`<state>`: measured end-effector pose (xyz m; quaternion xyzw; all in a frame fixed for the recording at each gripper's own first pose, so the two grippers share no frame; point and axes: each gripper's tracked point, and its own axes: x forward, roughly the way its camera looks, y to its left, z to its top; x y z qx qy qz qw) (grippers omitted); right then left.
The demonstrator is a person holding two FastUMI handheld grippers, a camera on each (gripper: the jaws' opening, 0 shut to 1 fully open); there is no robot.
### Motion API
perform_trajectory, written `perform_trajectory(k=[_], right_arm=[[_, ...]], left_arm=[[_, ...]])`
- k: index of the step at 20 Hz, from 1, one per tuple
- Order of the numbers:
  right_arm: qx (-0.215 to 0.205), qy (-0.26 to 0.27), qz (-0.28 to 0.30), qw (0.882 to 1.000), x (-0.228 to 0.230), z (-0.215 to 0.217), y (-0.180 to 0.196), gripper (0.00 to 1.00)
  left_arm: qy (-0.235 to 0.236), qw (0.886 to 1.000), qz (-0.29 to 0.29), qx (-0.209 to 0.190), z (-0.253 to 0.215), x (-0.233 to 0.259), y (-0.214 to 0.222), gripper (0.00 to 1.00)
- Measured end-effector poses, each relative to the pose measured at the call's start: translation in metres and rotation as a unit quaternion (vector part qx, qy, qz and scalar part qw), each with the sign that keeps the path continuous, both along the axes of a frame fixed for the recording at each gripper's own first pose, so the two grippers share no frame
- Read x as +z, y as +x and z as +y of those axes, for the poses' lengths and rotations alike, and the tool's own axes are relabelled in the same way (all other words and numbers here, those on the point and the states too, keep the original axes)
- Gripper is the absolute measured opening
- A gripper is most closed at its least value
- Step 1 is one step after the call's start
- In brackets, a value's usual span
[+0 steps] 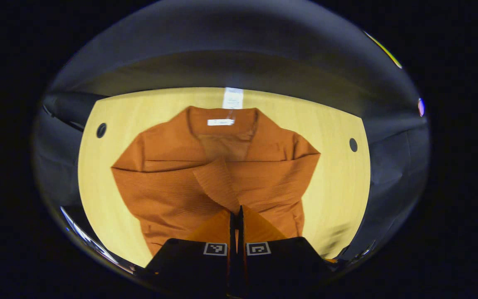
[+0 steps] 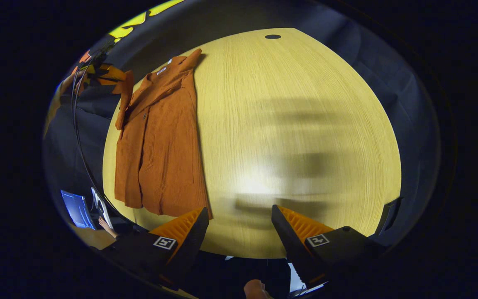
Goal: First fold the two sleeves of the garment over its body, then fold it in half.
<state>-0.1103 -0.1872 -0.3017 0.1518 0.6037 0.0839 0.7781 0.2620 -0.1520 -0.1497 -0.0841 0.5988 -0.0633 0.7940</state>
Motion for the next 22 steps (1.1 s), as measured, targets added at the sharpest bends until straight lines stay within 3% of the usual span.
perform_trajectory(k=[4,8,11,12,13,15,16,17,18,21,22], right_arm=[[-0.014,-0.002,0.007,1.000,-0.006,-0.019,0.001,0.98],[-0.018,-0.005,0.005,1.000,-0.006,-0.035,0.002,0.94],[-0.027,-0.001,0.003,1.000,-0.005,-0.040,0.002,0.98],[-0.029,-0.002,0.005,1.000,-0.006,-0.042,0.001,0.98],[-0.031,-0.001,0.008,0.999,-0.007,-0.043,0.001,0.98],[-0.034,0.002,0.012,0.999,-0.008,-0.041,0.001,0.94],[-0.035,0.003,0.013,0.999,-0.008,-0.039,0.001,0.98],[-0.036,0.005,0.011,0.999,-0.006,-0.036,0.002,0.98],[-0.035,0.008,0.009,0.999,-0.004,-0.032,0.005,0.98],[-0.020,0.005,-0.003,1.000,0.001,-0.017,0.011,0.94],[-0.013,0.002,-0.006,1.000,0.002,-0.011,0.012,0.98]], left_arm=[[0.008,1.000,0.007,-0.017,-0.046,-0.028,0.008,0.03],[-0.011,1.000,0.025,0.007,-0.061,-0.054,0.010,0.05],[-0.050,0.998,0.031,0.032,-0.073,-0.060,0.012,0.10],[-0.064,0.997,0.030,0.037,-0.078,-0.061,0.011,0.29],[-0.077,0.996,0.030,0.040,-0.082,-0.060,0.010,0.22],[-0.096,0.994,0.029,0.044,-0.088,-0.053,0.005,0.47],[-0.102,0.993,0.021,0.049,-0.089,-0.048,0.004,0.53],[-0.106,0.993,0.014,0.055,-0.087,-0.043,0.005,0.68],[-0.111,0.992,0.010,0.060,-0.084,-0.039,0.003,0.65],[-0.127,0.990,0.006,0.066,-0.075,-0.023,-0.013,1.00],[-0.132,0.989,0.004,0.066,-0.070,-0.018,-0.018,0.99]])
